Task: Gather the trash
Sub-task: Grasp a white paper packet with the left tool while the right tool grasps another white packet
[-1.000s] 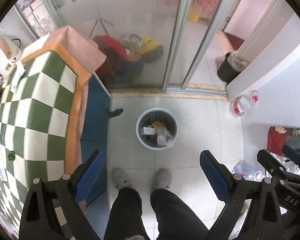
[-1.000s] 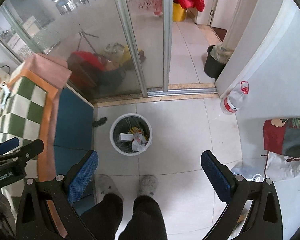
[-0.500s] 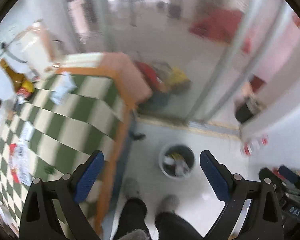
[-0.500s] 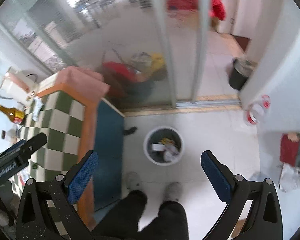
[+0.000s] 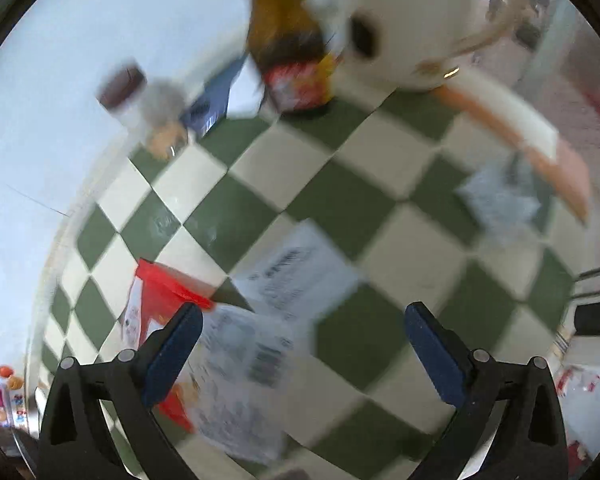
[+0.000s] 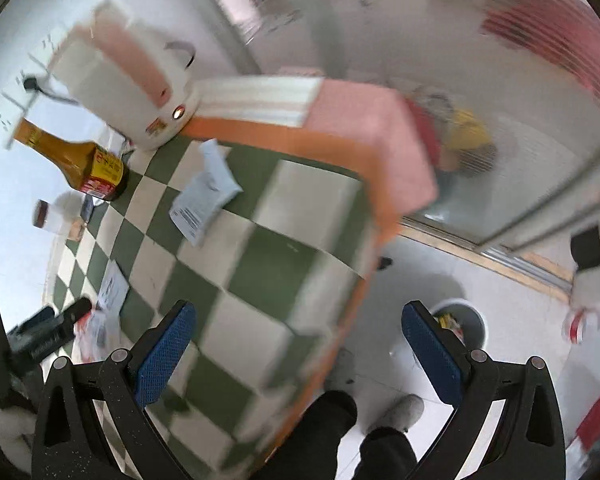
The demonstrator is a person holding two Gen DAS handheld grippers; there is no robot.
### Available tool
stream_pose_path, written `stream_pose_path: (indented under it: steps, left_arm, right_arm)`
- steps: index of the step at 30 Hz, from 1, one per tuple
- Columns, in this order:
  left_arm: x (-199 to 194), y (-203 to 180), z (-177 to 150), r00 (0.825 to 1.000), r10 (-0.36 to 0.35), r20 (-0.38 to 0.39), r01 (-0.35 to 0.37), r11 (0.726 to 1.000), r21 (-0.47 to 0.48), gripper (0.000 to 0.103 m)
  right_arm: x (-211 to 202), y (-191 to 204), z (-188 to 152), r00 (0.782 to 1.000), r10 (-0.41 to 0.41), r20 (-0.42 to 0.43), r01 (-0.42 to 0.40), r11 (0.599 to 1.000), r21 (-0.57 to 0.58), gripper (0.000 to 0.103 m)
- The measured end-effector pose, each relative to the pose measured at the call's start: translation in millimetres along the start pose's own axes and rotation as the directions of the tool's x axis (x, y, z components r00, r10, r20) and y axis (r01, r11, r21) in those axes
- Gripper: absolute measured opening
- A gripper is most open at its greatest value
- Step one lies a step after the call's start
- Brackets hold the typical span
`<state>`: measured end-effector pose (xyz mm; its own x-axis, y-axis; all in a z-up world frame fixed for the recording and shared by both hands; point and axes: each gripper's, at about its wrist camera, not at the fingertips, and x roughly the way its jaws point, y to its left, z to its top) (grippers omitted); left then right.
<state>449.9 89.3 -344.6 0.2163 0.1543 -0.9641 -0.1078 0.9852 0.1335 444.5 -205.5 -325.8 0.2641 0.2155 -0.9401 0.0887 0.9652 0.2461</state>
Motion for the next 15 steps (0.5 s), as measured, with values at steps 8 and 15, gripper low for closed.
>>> stream_pose_path:
  steps: [8, 15]
  left_arm:
    - [68.0, 12.5, 2.4, 0.988, -0.106, -0.113, 0.118, 0.987, 0.108, 0.086]
    - [62.6, 15.0, -3.6, 0.986, -0.155, -0.059, 0.16, 0.984, 0.081, 0.004]
  right_arm:
    - [95.6, 56.3, 70.0, 0.995, -0.034, -0.089, 0.029, 0.998, -0.056, 0.103]
    - [121.6, 87.9, 71.7, 0.982, -0.188, -0.028, 0.181, 0.97, -0.162, 0.078]
